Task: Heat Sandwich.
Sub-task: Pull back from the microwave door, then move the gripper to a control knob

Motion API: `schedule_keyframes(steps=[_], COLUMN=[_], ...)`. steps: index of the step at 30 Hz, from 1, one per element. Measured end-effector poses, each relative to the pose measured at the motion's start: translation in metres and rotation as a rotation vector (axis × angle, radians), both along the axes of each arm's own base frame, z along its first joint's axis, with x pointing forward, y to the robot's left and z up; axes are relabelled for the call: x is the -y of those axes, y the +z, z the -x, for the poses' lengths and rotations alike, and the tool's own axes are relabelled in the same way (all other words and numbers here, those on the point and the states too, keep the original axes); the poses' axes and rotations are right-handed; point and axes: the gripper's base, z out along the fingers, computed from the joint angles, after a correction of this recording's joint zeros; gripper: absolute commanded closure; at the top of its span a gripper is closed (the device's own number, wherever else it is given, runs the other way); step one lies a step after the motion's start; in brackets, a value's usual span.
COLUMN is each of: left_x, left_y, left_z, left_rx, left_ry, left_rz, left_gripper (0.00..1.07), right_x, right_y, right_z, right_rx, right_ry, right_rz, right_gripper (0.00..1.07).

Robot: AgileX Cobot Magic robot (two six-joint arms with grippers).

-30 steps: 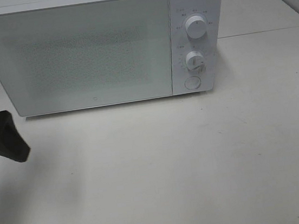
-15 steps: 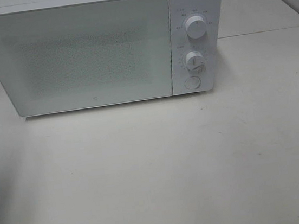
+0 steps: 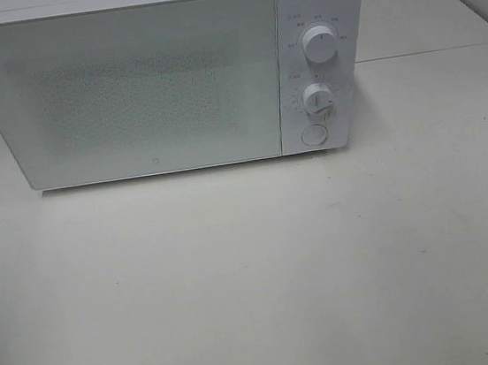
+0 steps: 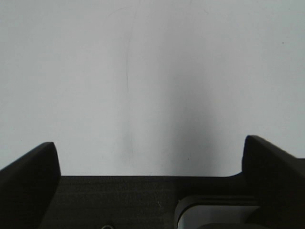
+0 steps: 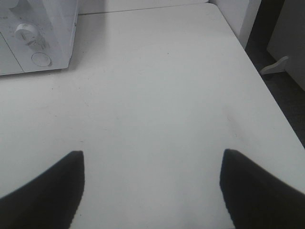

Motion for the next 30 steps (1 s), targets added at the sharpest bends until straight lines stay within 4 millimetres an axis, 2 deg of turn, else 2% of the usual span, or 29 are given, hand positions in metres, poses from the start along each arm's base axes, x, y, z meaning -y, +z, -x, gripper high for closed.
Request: schedule_keyframes(steps=[2, 6, 8, 11, 19, 24, 30], left_x=[0.000, 0.002, 0.002, 0.003, 0.004, 0.005, 0.005], left_y=[0.000, -0.003, -0.003, -0.002, 0.001, 0.000, -0.003], left_z=[0.007, 0.034, 0.038, 0.057, 0.086, 0.098, 0.095], left_rx=[0.020, 0.125, 0.144, 0.247, 0.430, 0.501, 0.528], left_ry=[0.001, 0.000, 0.000, 0.000, 0.000, 0.001, 0.000], left_rz=[0.001, -0.005, -0.006, -0.011, -0.020, -0.022, -0.020], left_gripper=[0.08, 0.08, 0.08, 0.08, 0.08, 0.08, 0.08], right_x=[0.000, 0.000, 0.000, 0.000, 0.000, 0.000, 0.000], right_y=[0.000, 0.000, 0.000, 0.000, 0.000, 0.000, 0.000], right_z=[0.000, 0.000, 0.000, 0.000, 0.000, 0.000, 0.000], right_rx=[0.000, 0.000, 0.000, 0.000, 0.000, 0.000, 0.000], right_ry=[0.000, 0.000, 0.000, 0.000, 0.000, 0.000, 0.000], right_rz=[0.000, 0.000, 0.000, 0.000, 0.000, 0.000, 0.000], right_gripper=[0.32, 0.32, 0.32, 0.32, 0.32, 0.32, 0.32])
